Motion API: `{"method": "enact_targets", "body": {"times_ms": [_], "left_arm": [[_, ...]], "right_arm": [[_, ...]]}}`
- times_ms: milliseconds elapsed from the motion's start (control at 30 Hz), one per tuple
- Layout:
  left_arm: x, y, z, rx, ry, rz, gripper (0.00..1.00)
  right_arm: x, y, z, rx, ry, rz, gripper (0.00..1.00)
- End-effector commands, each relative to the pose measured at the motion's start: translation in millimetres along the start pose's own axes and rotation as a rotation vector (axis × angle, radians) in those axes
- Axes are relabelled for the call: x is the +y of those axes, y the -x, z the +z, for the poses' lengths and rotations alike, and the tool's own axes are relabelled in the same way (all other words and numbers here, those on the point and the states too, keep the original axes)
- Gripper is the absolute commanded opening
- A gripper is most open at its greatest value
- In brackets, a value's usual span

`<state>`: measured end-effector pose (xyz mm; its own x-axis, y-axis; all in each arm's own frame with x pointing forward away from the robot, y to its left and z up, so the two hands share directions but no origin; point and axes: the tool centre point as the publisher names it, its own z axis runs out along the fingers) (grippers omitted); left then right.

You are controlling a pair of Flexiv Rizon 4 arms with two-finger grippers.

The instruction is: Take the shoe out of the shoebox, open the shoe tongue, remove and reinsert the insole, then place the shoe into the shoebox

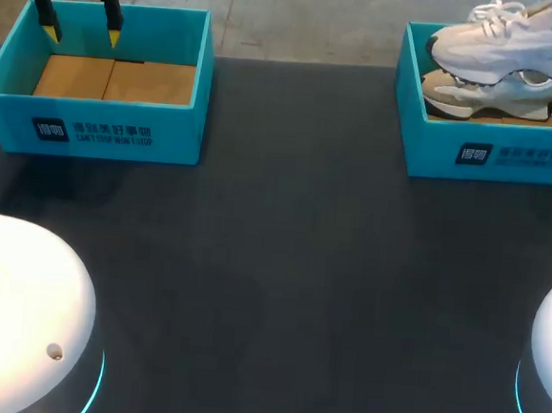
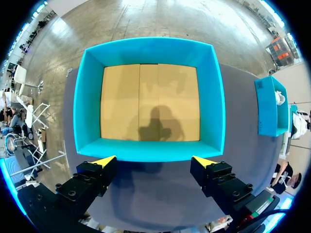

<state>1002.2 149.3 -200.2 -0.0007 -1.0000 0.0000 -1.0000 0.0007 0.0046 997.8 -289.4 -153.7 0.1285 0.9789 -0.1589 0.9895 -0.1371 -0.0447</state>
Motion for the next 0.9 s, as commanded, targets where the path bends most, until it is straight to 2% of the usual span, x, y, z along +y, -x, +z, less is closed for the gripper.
{"method": "enact_targets", "body": {"times_ms": [33, 400, 900], "left_arm": [[0, 0.4, 0, 0.0, -0.001, 0.0, 1.0], [0, 0.4, 0, 0.0, -0.001, 0.0, 1.0], [0, 0.4, 0, 0.0, -0.001, 0.0, 1.0]], "right_arm": [[-32.3, -16.3, -5, -0.007, 0.033, 0.006, 0.0], [-96.5, -89.7, -9, -0.015, 0.041, -0.003, 0.0], [-190.3, -161.8, -4, 0.005, 0.054, 0.048, 0.0]]}}
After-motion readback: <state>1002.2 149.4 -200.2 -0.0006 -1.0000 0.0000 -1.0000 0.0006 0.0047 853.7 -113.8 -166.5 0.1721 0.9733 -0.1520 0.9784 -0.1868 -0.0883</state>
